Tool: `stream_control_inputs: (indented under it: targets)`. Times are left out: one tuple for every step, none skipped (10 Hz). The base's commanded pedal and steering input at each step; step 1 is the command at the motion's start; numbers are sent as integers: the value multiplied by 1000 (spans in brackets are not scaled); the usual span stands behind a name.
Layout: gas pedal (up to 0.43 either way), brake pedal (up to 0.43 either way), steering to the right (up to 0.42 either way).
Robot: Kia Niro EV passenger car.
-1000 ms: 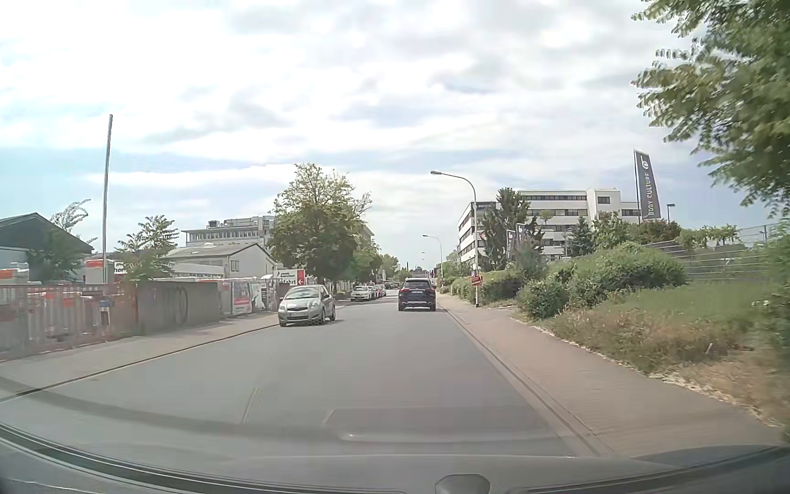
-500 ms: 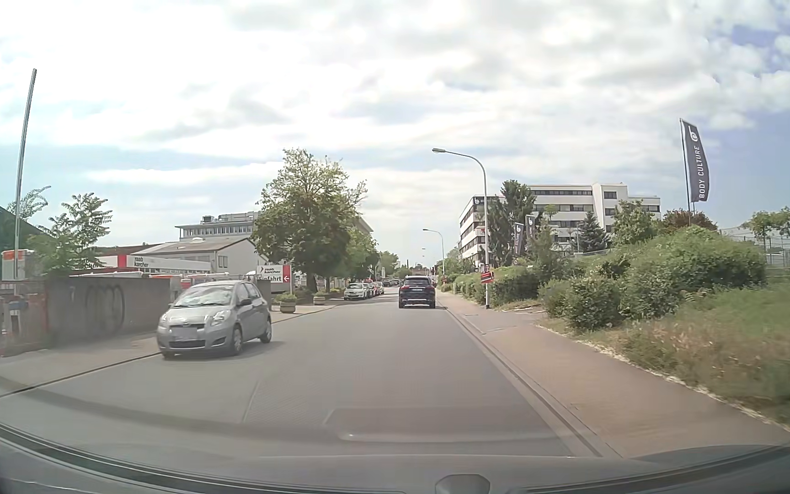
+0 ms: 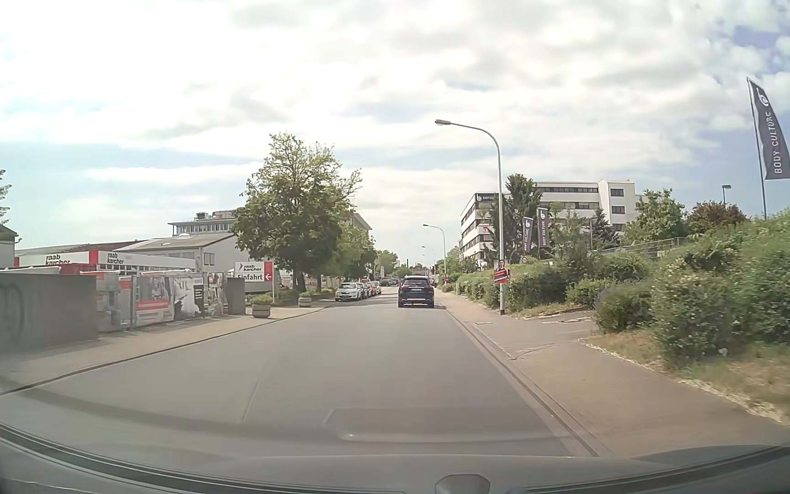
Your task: Follow the waypoints while adhering to traffic rules and regulations
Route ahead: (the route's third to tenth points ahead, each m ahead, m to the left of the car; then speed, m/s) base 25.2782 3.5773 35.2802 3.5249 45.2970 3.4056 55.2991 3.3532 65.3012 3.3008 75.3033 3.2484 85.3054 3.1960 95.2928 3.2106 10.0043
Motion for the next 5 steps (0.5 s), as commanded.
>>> stream_control_inputs:
  targets:
    - [79, 18, 0]
    - [79, 18, 0]
    - [79, 18, 0]
    - [79, 18, 0]
    - [79, 18, -1]
